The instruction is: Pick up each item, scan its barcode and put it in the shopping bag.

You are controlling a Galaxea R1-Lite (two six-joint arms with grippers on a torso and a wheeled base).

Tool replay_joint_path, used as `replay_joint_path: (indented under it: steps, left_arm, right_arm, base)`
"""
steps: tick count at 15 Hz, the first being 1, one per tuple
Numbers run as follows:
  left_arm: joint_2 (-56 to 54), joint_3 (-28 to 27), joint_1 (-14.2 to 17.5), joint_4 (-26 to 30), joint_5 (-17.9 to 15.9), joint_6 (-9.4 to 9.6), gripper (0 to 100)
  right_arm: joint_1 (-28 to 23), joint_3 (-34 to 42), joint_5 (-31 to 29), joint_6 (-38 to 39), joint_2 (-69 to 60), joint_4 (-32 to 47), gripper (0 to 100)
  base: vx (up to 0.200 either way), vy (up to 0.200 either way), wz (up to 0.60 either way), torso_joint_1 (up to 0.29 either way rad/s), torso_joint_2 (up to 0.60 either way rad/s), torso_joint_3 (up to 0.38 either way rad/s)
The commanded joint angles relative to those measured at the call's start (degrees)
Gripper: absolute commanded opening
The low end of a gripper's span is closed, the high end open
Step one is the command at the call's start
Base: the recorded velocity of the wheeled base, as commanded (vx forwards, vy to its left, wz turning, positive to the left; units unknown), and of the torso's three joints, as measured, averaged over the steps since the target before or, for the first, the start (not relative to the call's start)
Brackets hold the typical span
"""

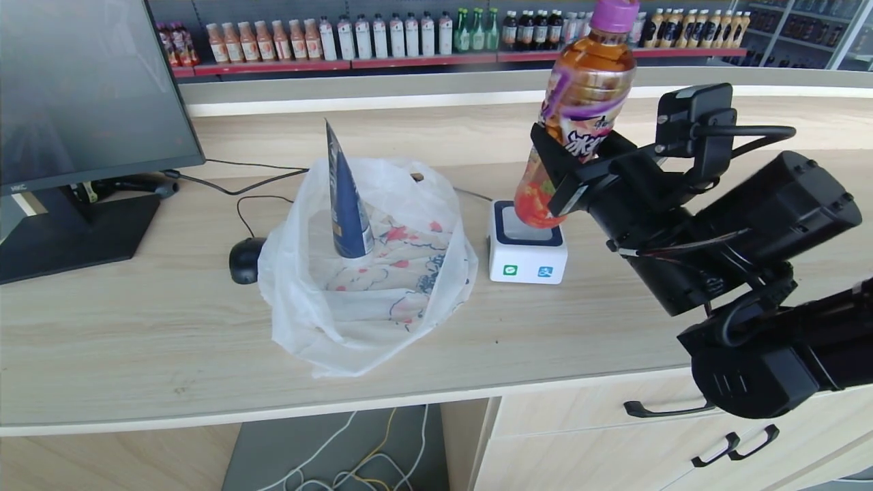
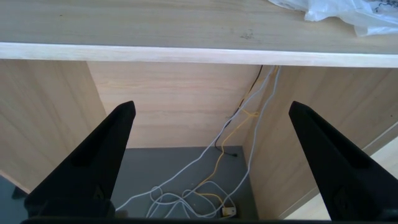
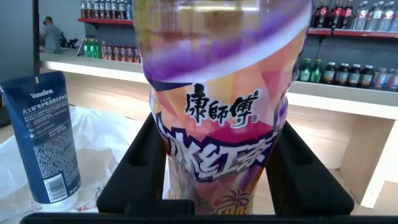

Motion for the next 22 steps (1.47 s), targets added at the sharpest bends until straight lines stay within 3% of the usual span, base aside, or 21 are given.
replay_joint_path:
  steps: [1,6,22]
  left_arm:
    - [0.0,0.0,0.0,0.1,0.0,-0.06,100]
    - [0.0,0.0,0.0,0.0,0.0,-0.06,100]
    - [0.0,0.0,0.0,0.1,0.0,0.11,100]
  right_arm:
    - [-0.2,0.9,0.0,0.0,0.2,-0.7,0]
    - [-2.5,2.5,0.0,0.8,-0.2,-1.0,0]
    - [-2.6,5.5,-0.2,2.6,-1.0,-1.9,0]
  base:
    - [0.0,0.0,0.0,0.0,0.0,0.0]
    - [0.0,0.0,0.0,0.0,0.0,0.0]
    - [0.0,0.188,0.0,0.001,0.0,0.003]
